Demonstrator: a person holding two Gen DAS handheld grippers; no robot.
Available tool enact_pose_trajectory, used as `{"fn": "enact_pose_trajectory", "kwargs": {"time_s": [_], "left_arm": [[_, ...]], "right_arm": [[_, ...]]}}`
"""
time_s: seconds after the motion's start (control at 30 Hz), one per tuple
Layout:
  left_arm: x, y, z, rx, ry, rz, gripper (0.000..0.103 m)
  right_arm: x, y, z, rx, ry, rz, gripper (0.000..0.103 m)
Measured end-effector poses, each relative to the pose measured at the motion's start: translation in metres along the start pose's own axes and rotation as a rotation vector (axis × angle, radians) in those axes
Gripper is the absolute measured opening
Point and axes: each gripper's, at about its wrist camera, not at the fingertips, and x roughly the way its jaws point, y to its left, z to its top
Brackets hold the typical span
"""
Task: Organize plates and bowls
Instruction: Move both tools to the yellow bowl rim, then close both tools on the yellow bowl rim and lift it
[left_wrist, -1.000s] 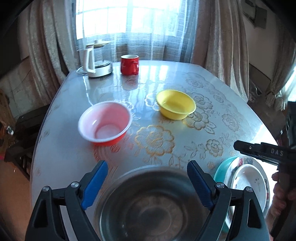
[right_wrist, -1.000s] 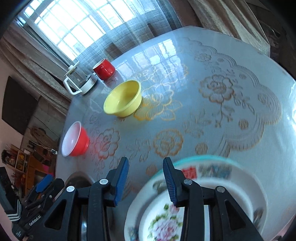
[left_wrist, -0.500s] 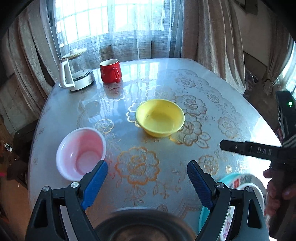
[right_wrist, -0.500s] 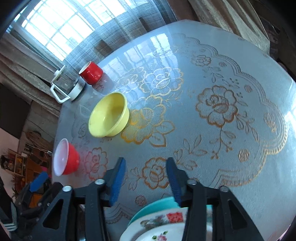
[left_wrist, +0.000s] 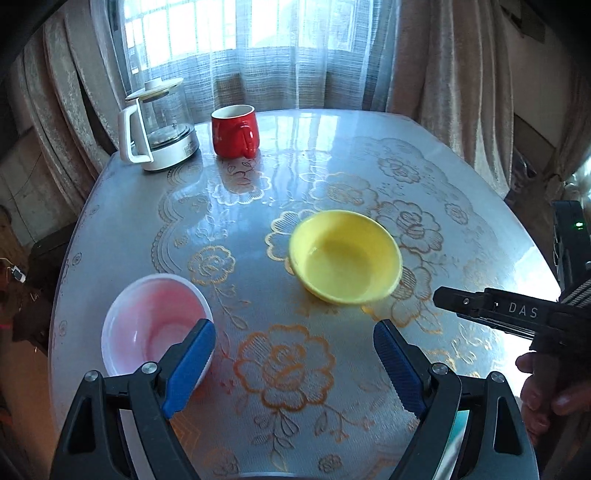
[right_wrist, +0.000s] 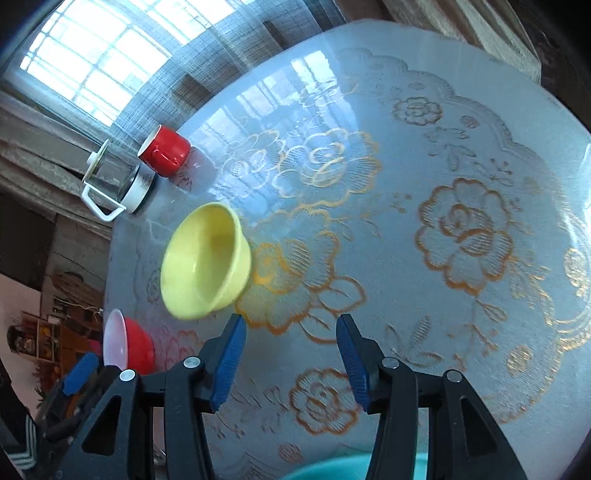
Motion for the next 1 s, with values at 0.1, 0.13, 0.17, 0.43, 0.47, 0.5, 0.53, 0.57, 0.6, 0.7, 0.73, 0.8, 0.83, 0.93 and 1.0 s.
{"fn": "enact_pose_trajectory", "kwargs": {"time_s": [0.1,0.13,0.17,0.43,0.47,0.5,0.53,0.57,0.6,0.7,0.73,0.8,0.83,0.93,1.0], "left_arm": [[0.006,0.01,0.008,-0.042,-0.002,0.012,0.088],[0.008,0.013,0.01,-0.056,-0.002,0.016,0.088],[0.011,0.017,0.012,-0.072,0.0,0.023,0.088],[0.016,0.02,0.02,-0.02,-0.011,0.055,0.086],[0.017,0.021,0.021,-0.012,-0.016,0.055,0.085],[0.017,0.022,0.022,-0.01,-0.019,0.056,0.085],[0.018,0.023,0.022,-0.012,-0.021,0.058,0.085],[0.019,0.024,0.023,-0.018,-0.022,0.054,0.084],[0.021,0.025,0.025,-0.023,-0.019,0.049,0.084],[0.027,0.021,0.028,-0.027,-0.005,0.036,0.08],[0.029,0.018,0.029,-0.022,-0.002,0.031,0.079],[0.035,0.011,0.031,-0.003,0.0,0.037,0.079],[0.036,0.009,0.031,0.002,0.001,0.039,0.078],[0.047,0.002,0.034,0.012,0.021,0.025,0.077],[0.056,-0.004,0.036,0.02,0.038,0.034,0.075]], "right_arm": [[0.013,0.012,0.009,-0.002,-0.002,-0.004,0.052],[0.016,0.014,0.011,-0.002,-0.003,-0.005,0.052],[0.02,0.017,0.015,0.001,-0.005,-0.005,0.052],[0.057,0.032,0.034,0.012,0.01,0.03,0.051],[0.062,0.031,0.035,0.024,0.022,0.037,0.049],[0.066,0.03,0.036,0.023,0.03,0.036,0.042],[0.068,0.029,0.036,0.017,0.035,0.033,0.035],[0.07,0.028,0.036,0.01,0.039,0.032,0.034],[0.072,0.028,0.036,0.006,0.039,0.042,0.034],[0.073,0.026,0.035,0.006,0.037,0.068,0.029],[0.072,0.025,0.034,0.004,0.039,0.065,0.027],[0.07,0.022,0.033,0.005,0.039,0.055,0.025],[0.069,0.021,0.032,0.006,0.04,0.055,0.024],[0.065,0.018,0.03,0.003,0.043,0.054,0.024],[0.064,0.016,0.029,0.0,0.043,0.058,0.024]]}}
